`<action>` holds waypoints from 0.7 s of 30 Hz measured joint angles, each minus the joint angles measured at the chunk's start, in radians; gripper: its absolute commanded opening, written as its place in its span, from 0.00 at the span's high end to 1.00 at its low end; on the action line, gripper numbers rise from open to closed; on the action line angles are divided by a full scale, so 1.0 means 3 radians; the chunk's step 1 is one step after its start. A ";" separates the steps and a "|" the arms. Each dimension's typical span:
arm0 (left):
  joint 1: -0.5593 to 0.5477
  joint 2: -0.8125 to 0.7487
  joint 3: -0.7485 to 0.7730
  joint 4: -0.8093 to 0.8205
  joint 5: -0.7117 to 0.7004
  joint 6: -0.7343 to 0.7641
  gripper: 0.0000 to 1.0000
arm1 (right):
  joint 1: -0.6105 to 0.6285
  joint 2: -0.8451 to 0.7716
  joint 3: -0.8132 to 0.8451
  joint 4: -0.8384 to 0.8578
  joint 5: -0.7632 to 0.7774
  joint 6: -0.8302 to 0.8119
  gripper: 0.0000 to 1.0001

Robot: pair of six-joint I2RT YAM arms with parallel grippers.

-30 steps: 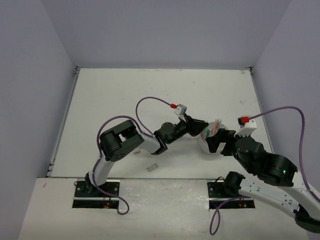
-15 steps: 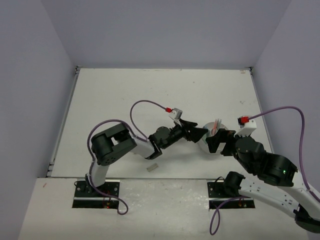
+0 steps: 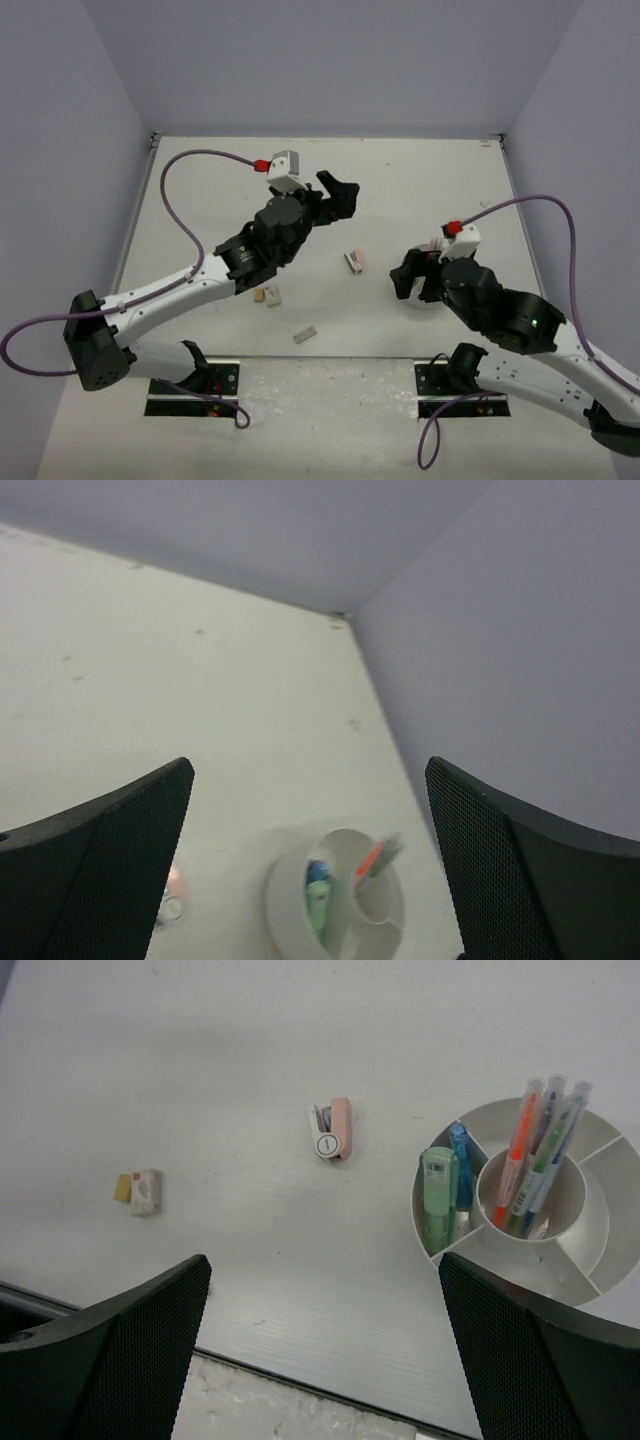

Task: Sort the stationery into containers
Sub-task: Place the stationery in the storage box, then pick up the stationery from the center of the board.

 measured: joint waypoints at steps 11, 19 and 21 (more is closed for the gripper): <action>0.0524 -0.1660 -0.0650 -0.2288 -0.0173 -0.0396 0.00 | -0.0018 0.2015 0.0222 0.0545 -0.1073 -0.0405 0.27; 0.0524 -0.2325 -0.0412 -0.3003 -0.0411 -0.0292 0.00 | 0.0477 0.2923 0.0507 0.0840 -0.1291 -0.0483 0.19; 0.0524 -0.2334 -0.0401 -0.3068 -0.0420 -0.0190 0.00 | 0.0617 0.3070 0.0555 0.0936 -0.1374 -0.0695 0.19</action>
